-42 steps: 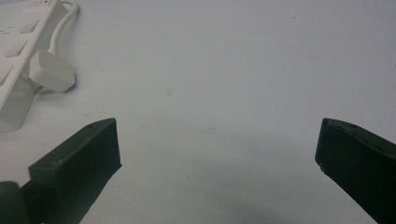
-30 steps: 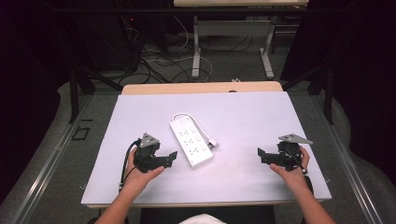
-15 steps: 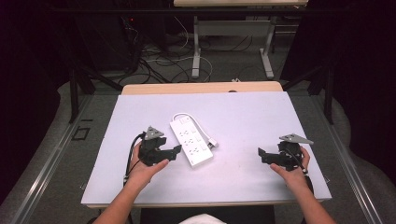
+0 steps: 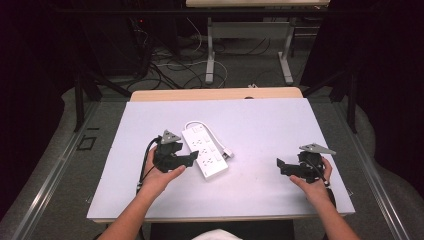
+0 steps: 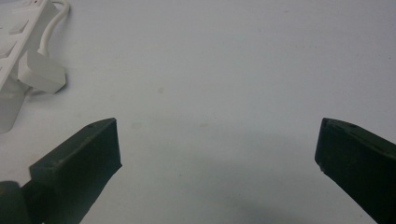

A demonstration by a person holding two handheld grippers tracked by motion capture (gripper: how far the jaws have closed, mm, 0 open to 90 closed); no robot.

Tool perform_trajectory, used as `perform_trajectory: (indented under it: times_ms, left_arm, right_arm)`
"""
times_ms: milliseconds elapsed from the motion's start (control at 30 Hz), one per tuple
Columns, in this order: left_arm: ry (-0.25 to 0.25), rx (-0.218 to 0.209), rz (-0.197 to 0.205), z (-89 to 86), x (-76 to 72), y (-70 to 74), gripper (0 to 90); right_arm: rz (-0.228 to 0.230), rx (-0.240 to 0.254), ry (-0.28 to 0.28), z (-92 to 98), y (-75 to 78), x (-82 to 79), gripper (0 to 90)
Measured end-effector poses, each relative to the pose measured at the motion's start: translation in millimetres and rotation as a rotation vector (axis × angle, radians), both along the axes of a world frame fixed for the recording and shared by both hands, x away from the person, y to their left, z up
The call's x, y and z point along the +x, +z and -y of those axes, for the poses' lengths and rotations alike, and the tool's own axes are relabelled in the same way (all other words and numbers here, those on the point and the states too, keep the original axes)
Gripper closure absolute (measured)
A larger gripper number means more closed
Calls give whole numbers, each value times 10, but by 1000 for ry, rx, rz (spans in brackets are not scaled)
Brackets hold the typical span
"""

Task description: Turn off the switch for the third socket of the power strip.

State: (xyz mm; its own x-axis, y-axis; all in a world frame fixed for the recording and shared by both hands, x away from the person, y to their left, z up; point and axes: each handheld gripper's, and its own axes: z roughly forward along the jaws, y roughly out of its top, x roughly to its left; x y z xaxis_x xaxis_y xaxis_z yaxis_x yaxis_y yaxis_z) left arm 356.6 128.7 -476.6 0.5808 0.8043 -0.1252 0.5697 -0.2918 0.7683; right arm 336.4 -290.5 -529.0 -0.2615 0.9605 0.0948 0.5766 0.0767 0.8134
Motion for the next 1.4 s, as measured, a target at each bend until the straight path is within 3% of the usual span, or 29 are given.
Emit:
perform_trajectory:
  times_ms: [700,1400]
  left_arm:
    - [-7,21,19,277,144,6,421]
    - [-54,44,-4,501,239,-53,592]
  right_arm:
    - [-5,6,-1,22,-9,8,0]
    - [-6,11,-5,41,-17,15,0]
